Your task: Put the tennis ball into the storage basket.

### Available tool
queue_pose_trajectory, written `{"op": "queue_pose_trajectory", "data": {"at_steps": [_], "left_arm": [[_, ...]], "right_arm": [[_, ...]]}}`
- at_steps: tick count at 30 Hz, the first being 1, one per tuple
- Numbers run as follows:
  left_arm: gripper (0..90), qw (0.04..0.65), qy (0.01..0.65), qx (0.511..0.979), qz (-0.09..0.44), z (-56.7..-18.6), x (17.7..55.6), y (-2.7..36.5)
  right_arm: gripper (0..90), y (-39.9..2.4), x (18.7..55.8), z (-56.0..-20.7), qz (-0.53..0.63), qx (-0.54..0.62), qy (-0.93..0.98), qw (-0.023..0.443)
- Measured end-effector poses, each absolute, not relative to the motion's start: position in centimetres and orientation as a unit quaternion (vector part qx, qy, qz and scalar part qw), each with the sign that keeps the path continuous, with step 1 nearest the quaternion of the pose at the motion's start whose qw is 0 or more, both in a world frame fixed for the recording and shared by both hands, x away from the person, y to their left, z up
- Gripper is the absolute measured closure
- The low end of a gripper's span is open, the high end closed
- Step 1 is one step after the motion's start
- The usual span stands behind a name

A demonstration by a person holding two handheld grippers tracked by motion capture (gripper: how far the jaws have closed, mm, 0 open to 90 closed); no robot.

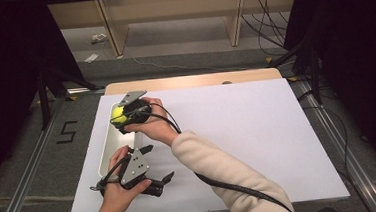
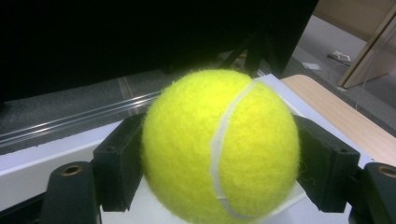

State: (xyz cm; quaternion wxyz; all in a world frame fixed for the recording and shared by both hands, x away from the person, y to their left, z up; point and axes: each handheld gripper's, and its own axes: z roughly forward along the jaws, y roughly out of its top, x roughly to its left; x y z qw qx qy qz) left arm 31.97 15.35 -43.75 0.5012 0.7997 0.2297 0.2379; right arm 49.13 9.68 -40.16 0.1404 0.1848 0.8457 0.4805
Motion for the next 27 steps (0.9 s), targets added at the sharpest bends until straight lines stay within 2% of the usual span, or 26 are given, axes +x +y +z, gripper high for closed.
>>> {"op": "queue_pose_trajectory", "data": {"at_steps": [27], "left_arm": [[0.0, 0.501, 0.229, 0.8, 0.238, -43.7, 31.9, 15.3]], "right_arm": [[26.0, 10.8, 49.5, -40.7, 0.465, 0.179, 0.858, 0.129]]}}
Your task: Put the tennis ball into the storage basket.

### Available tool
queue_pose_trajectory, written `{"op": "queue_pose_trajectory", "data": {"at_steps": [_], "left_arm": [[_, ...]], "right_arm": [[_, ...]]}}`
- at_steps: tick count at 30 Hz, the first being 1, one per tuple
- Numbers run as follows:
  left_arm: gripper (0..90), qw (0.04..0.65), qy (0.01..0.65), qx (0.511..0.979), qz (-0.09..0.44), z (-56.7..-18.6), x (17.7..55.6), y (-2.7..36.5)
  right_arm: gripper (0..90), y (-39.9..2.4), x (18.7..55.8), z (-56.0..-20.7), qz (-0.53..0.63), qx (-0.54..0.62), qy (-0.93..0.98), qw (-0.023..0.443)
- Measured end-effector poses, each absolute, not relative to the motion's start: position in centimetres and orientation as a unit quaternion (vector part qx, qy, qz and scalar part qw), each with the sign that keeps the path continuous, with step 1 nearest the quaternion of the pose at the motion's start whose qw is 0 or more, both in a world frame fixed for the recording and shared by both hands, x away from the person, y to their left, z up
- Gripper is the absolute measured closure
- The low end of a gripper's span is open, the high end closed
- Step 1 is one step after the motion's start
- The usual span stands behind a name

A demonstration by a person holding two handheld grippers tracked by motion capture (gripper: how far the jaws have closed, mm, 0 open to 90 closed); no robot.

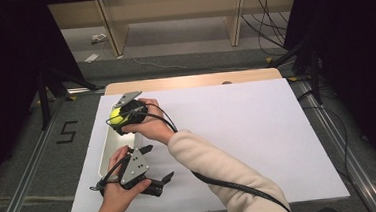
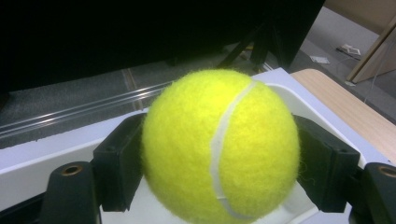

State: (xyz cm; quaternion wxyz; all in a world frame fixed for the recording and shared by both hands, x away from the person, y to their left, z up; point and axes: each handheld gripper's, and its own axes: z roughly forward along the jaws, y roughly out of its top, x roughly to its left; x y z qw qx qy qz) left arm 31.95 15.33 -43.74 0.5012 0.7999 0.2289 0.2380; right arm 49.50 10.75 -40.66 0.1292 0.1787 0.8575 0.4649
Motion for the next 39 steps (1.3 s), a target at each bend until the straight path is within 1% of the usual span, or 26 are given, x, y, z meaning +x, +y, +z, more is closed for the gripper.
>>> {"op": "queue_pose_trajectory", "data": {"at_steps": [39], "left_arm": [[0.0, 0.501, 0.228, 0.8, 0.238, -43.8, 31.9, 15.3]], "right_arm": [[26.0, 11.8, 49.7, -41.3, 0.449, 0.172, 0.868, 0.119]]}}
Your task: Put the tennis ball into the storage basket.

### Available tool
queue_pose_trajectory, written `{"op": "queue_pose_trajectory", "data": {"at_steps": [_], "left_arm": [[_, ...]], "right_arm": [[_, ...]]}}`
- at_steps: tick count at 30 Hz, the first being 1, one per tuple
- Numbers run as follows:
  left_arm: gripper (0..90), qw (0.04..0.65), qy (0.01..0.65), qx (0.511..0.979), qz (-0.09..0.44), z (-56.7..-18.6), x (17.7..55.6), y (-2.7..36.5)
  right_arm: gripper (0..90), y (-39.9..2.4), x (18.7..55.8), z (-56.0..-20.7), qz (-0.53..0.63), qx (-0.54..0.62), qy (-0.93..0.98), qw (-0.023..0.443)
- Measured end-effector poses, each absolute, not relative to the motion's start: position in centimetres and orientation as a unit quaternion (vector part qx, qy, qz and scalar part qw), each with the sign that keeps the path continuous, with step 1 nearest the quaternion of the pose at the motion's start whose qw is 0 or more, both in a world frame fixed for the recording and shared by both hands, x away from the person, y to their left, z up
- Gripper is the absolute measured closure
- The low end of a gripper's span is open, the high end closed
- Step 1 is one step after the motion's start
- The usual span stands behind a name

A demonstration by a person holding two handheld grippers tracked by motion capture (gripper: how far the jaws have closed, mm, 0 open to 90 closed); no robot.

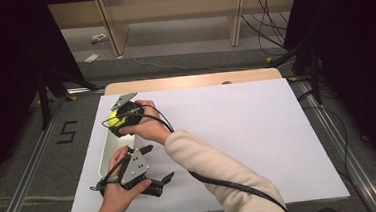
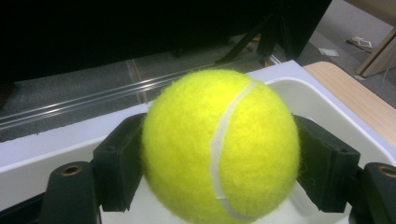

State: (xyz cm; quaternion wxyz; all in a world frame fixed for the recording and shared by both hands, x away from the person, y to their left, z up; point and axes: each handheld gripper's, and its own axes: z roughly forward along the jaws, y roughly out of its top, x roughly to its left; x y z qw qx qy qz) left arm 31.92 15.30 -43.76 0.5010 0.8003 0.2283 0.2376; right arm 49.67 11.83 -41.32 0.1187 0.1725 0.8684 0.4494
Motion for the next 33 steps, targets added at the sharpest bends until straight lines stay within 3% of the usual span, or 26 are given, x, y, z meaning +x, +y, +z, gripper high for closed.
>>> {"op": "queue_pose_trajectory", "data": {"at_steps": [33], "left_arm": [[0.0, 0.502, 0.229, 0.8, 0.237, -43.8, 31.9, 15.3]], "right_arm": [[25.8, 12.3, 49.5, -42.5, 0.427, 0.172, 0.882, 0.103]]}}
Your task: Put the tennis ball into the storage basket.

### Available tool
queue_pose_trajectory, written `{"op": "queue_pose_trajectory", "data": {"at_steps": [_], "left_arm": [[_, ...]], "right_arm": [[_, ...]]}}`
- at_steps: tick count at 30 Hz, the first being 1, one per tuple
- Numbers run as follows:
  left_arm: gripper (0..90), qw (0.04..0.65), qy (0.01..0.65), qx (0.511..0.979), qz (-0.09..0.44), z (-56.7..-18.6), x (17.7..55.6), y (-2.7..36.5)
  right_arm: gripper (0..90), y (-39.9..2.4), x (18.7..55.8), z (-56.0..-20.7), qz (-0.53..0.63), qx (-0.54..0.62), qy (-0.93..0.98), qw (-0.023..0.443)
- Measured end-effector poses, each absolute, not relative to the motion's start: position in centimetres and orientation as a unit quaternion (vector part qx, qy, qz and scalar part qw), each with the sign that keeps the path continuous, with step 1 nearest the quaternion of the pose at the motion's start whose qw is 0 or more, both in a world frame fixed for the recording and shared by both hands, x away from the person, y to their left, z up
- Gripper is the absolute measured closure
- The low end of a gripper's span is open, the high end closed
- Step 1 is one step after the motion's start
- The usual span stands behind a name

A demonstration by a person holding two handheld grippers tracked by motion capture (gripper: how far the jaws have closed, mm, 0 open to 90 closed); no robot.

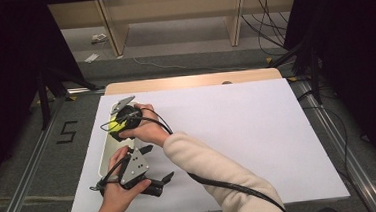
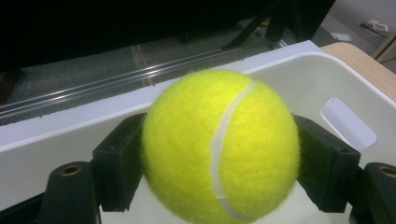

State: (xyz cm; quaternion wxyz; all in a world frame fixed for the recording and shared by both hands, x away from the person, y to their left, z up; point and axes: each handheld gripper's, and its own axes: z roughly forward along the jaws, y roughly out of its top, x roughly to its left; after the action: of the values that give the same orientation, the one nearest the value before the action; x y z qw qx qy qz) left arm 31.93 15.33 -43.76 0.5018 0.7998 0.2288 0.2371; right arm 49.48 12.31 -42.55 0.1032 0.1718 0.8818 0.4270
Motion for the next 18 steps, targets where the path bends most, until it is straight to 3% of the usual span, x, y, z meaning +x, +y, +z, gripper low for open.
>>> {"op": "queue_pose_trajectory", "data": {"at_steps": [13, 18], "left_arm": [[0.0, 0.502, 0.229, 0.8, 0.237, -43.76, 31.94, 15.33], [0.0, 0.502, 0.229, 0.8, 0.238, -43.75, 31.95, 15.33]], "right_arm": [[24.8, 12.29, 49.39, -42.81, 0.418, 0.177, 0.886, 0.094], [16.5, 12.3, 49.23, -42.59, 0.419, 0.184, 0.884, 0.095]]}}
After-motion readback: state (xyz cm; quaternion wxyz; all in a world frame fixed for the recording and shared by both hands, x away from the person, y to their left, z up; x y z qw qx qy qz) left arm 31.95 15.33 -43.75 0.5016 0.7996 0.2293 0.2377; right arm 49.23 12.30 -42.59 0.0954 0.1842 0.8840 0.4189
